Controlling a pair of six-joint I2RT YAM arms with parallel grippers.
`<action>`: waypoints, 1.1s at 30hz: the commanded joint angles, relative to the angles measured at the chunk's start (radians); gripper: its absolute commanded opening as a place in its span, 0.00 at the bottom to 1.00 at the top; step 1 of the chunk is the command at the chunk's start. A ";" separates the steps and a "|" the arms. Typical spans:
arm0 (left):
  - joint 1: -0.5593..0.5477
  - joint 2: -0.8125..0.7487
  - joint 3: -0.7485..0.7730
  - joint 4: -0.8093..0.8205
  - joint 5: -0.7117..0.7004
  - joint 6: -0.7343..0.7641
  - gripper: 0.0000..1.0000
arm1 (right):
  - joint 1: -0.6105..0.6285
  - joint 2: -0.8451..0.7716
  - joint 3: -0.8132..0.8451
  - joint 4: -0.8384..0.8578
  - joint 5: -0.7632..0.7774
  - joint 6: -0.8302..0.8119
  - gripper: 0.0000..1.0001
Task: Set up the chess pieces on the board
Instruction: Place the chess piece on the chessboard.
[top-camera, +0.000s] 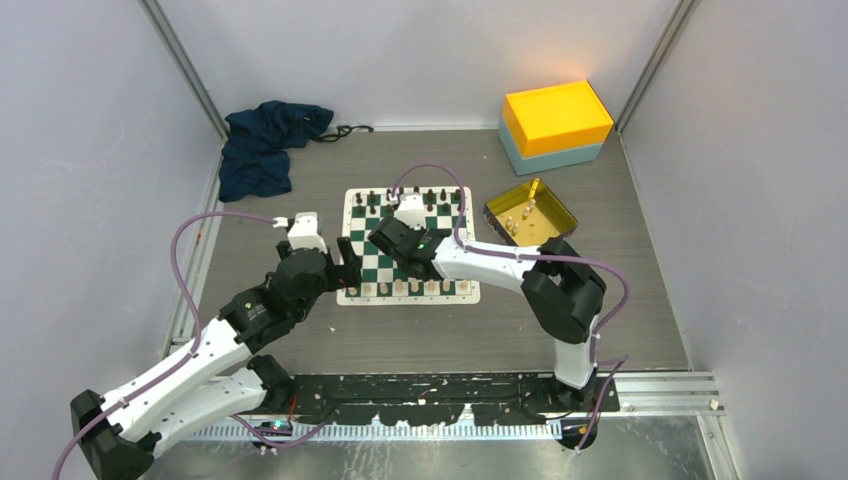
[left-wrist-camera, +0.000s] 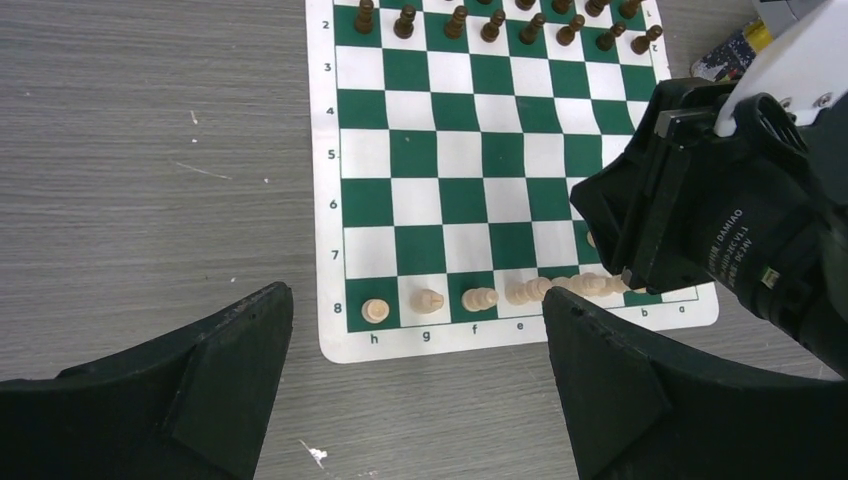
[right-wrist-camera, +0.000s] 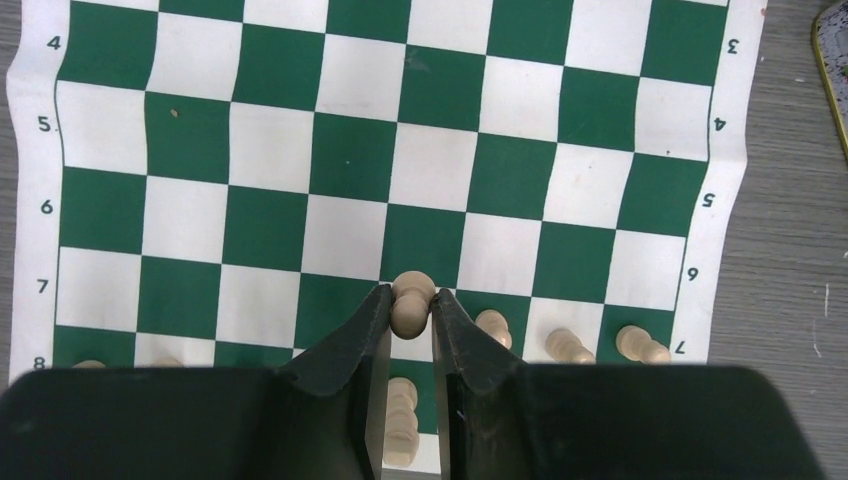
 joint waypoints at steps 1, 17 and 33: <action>-0.002 -0.019 -0.013 0.009 -0.012 -0.006 0.95 | 0.012 0.021 0.055 0.011 0.043 0.048 0.01; -0.002 -0.006 -0.016 0.022 -0.012 0.000 0.95 | 0.015 0.053 -0.008 0.063 0.017 0.087 0.01; -0.003 -0.007 -0.017 0.021 -0.013 0.002 0.95 | 0.016 0.037 -0.038 0.047 -0.020 0.139 0.01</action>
